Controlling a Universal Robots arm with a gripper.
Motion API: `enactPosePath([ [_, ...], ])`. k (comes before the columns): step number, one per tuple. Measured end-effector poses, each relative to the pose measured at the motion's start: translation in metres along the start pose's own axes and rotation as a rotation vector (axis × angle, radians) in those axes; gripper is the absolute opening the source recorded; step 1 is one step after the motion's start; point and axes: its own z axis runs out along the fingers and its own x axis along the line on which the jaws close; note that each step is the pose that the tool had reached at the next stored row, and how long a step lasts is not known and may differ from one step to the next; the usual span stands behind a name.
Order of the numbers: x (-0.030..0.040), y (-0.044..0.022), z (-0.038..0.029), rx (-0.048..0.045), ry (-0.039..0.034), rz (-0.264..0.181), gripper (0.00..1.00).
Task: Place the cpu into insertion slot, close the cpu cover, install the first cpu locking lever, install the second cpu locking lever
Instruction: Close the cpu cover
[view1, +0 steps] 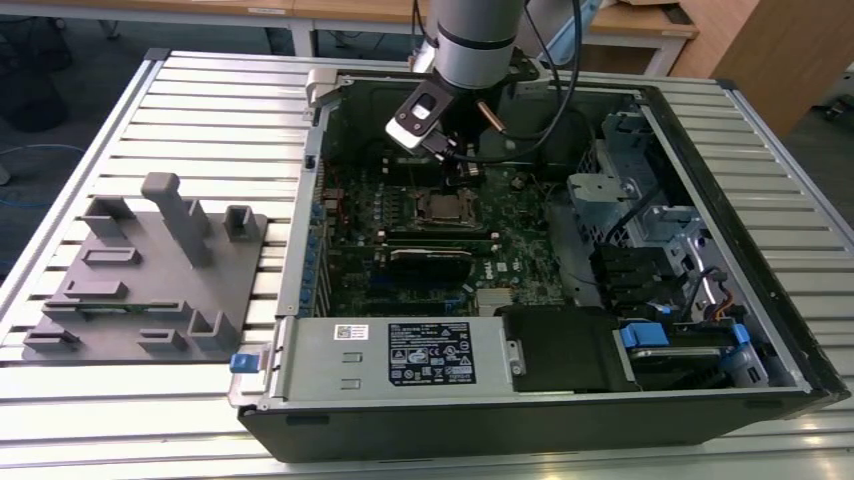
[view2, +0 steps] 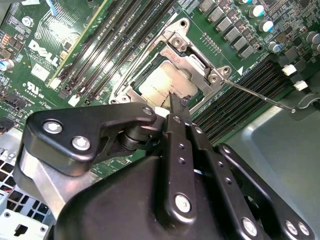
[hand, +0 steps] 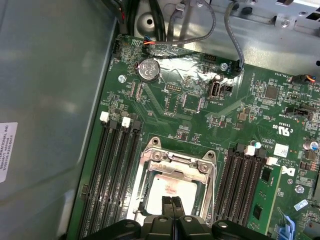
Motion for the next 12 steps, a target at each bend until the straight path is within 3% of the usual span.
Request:
enactPosePath([
  [12,0.0000,0.0000,0.0000,0.0002,0.0000,-0.014,0.10],
])
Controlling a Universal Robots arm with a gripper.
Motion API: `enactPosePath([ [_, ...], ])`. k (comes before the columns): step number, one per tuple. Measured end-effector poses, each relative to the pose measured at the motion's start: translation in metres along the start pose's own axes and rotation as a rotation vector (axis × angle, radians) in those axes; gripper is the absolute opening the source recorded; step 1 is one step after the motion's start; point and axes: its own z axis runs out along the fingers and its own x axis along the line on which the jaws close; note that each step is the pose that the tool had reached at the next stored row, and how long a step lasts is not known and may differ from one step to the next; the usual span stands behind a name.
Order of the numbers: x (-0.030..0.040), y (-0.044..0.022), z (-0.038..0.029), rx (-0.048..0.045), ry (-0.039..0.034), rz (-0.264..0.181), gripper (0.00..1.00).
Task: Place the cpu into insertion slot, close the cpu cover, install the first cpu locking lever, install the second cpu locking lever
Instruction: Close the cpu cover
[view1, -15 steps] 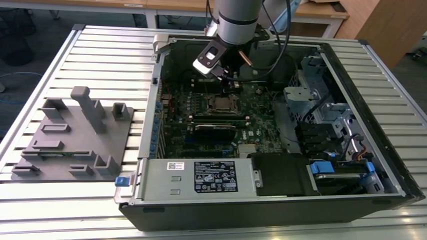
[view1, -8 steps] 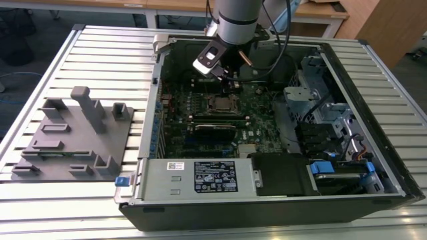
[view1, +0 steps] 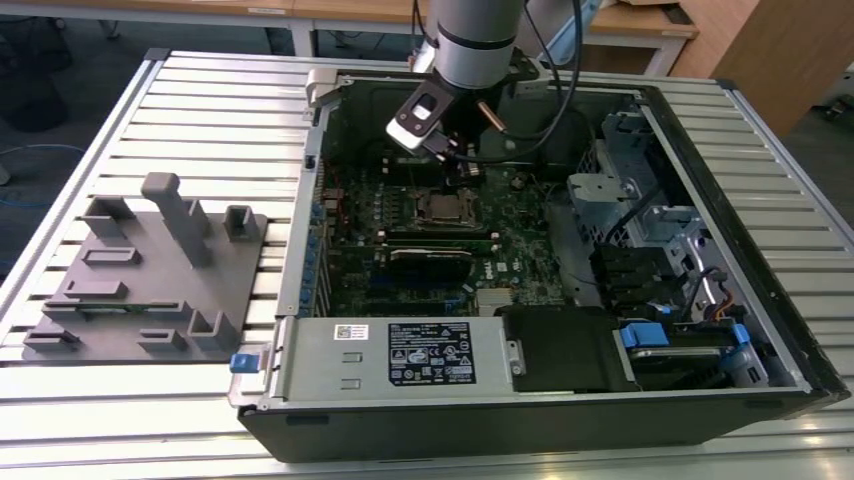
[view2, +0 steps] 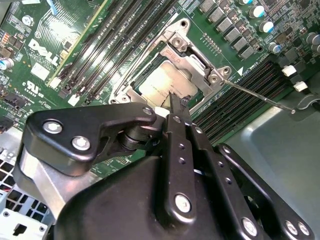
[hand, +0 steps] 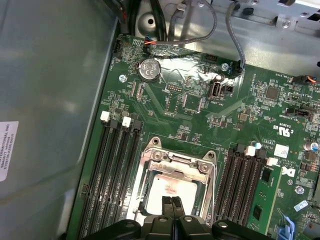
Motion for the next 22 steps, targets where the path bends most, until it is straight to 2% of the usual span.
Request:
enactPosePath([
  [4,0.0000,0.0000,0.0001,0.0001,0.0008,-0.027,0.10],
  [12,0.0000,0.0000,0.0001,0.0002,0.0008,-0.031,0.10],
  [17,0.0000,0.0000,0.0000,0.0006,0.0009,-0.060,0.10],
  [22,0.0000,0.0000,0.0001,0.0006,0.0009,-0.064,0.10],
])
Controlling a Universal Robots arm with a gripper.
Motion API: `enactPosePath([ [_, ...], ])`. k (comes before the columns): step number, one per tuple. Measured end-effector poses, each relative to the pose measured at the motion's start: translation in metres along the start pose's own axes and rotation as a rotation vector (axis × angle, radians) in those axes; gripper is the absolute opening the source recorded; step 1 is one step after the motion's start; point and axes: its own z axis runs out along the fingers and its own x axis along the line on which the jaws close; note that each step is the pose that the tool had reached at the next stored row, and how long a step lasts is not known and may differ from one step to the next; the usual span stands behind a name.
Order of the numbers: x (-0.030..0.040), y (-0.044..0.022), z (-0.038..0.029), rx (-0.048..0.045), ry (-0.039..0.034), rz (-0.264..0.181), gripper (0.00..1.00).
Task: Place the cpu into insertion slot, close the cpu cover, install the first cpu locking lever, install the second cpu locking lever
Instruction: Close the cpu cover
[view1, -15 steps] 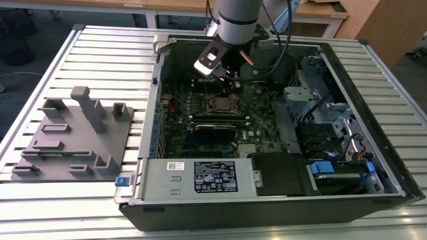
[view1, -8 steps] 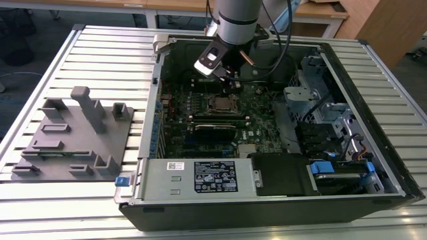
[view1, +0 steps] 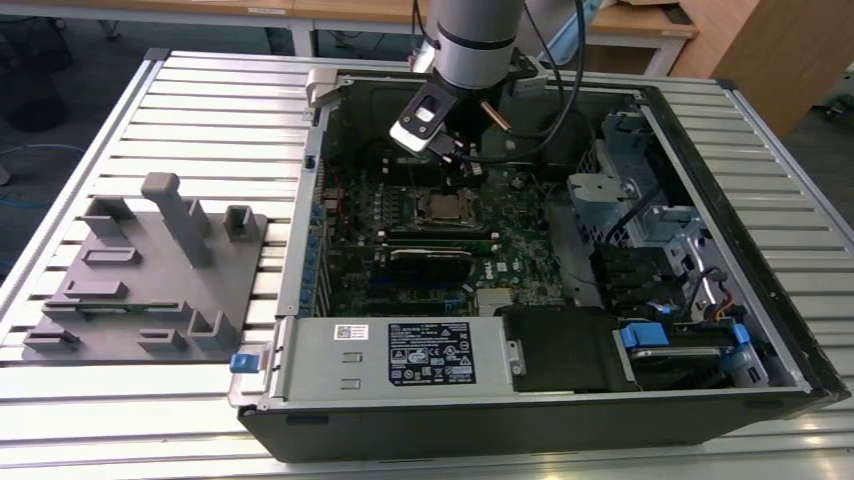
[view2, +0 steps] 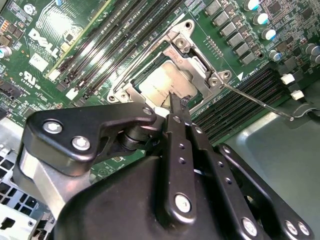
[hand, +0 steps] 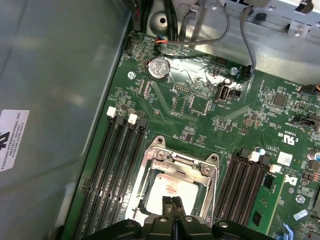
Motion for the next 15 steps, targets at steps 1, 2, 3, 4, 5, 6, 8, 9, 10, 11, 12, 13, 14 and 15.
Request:
enactPosePath([
  [1,0.0000,0.0000,0.0000,0.0000,0.0000,0.000,0.10],
  [2,0.0000,0.0000,0.0000,0.0000,0.0000,0.000,0.10],
  [3,0.0000,0.0000,0.0000,0.0000,0.0000,-0.001,0.10],
  [4,0.0000,0.0000,0.0000,0.0001,0.0000,-0.004,0.10],
  [5,0.0000,0.0000,0.0000,0.0002,-0.0001,-0.009,0.10],
  [6,0.0000,0.0000,0.0000,0.0002,0.0000,-0.013,0.10],
  [8,0.0000,0.0000,0.0000,0.0002,0.0000,-0.016,0.10],
  [9,0.0000,0.0000,0.0000,0.0002,0.0000,-0.017,0.10],
  [10,0.0000,0.0000,0.0000,0.0003,0.0000,-0.018,0.10],
  [11,0.0000,0.0000,0.0000,0.0002,0.0000,-0.018,0.10],
  [12,0.0000,0.0000,0.0000,0.0002,0.0000,-0.018,0.10],
  [13,0.0000,0.0000,0.0000,0.0002,0.0000,-0.018,0.10],
  [14,0.0000,0.0000,0.0000,0.0003,0.0000,-0.018,0.10],
  [15,0.0000,0.0000,0.0000,0.0003,0.0000,-0.018,0.10],
])
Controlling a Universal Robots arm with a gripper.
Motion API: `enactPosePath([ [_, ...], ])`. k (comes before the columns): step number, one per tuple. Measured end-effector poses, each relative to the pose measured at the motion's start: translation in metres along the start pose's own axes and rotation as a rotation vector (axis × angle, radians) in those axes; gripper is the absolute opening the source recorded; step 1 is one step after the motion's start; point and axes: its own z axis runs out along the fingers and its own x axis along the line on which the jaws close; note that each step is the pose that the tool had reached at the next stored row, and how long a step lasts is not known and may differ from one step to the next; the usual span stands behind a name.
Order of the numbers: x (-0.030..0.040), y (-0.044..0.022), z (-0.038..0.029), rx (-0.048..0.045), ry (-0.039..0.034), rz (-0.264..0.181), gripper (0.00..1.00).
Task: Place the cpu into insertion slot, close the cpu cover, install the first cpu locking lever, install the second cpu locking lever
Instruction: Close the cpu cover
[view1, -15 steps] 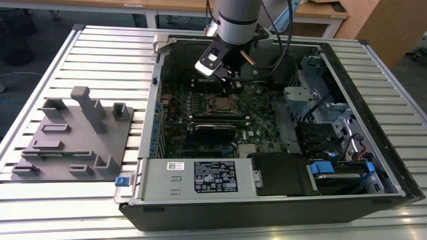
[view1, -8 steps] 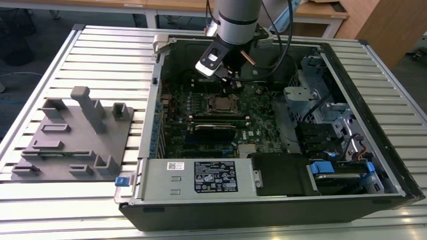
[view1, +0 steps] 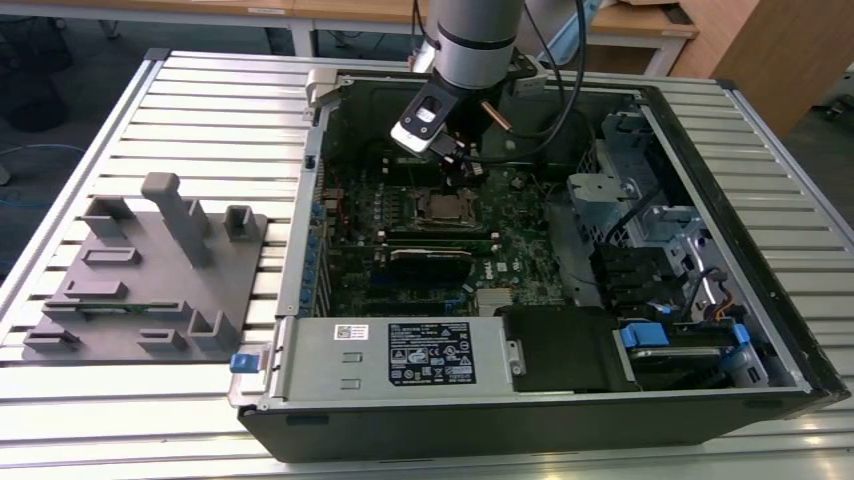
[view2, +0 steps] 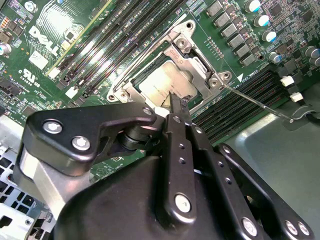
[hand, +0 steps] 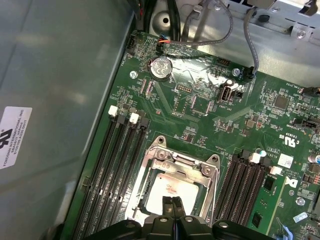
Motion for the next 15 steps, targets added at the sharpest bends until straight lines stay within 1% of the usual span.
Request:
enactPosePath([
  [15,0.0000,0.0000,0.0000,0.0002,0.0000,-0.014,0.10],
])
